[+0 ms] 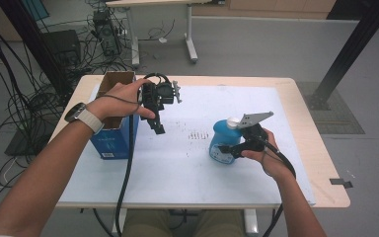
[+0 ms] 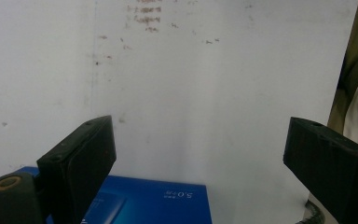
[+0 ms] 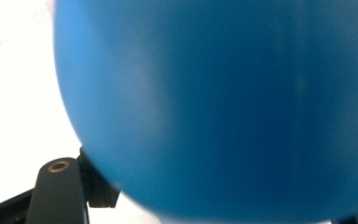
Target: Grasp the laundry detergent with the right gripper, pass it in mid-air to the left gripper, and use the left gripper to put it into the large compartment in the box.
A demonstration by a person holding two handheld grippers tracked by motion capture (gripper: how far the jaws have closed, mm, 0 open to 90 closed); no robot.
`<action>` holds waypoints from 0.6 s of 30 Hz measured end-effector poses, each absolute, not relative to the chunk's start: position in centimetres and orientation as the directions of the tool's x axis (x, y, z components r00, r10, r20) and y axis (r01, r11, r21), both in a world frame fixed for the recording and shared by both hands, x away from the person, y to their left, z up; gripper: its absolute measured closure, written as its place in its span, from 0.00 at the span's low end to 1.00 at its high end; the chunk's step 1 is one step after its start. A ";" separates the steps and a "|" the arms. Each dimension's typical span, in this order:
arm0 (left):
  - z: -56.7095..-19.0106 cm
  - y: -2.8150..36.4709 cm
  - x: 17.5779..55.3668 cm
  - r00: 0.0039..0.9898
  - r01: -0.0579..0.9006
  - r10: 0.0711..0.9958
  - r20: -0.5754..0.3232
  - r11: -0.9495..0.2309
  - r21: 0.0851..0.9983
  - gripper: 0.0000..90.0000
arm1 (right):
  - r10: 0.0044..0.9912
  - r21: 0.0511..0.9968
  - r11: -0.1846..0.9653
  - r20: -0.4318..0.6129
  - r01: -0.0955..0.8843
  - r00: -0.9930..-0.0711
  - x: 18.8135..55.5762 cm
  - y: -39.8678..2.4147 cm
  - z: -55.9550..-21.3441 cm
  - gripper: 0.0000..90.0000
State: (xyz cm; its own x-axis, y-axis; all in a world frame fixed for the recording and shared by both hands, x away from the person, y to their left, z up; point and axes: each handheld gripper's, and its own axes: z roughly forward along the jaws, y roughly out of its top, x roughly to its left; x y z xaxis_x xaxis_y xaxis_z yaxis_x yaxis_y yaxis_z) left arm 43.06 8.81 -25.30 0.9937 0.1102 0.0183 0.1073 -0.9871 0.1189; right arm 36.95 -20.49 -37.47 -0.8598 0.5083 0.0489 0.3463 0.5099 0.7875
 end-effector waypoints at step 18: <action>-25.4 8.8 43.1 0.993 0.111 0.114 0.016 -0.987 0.119 0.11 | 0.511 0.795 0.500 0.048 0.342 -0.858 36.8 -20.6 -37.9 0.31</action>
State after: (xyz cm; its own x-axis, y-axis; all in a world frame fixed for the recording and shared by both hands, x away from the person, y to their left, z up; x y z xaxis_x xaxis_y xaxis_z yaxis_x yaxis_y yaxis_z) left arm 43.05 8.78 -25.39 0.9934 0.1139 0.0157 0.1113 -0.9866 0.1192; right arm 36.83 -20.62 -37.87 -0.8584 0.5106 0.0484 0.3424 0.5003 0.7953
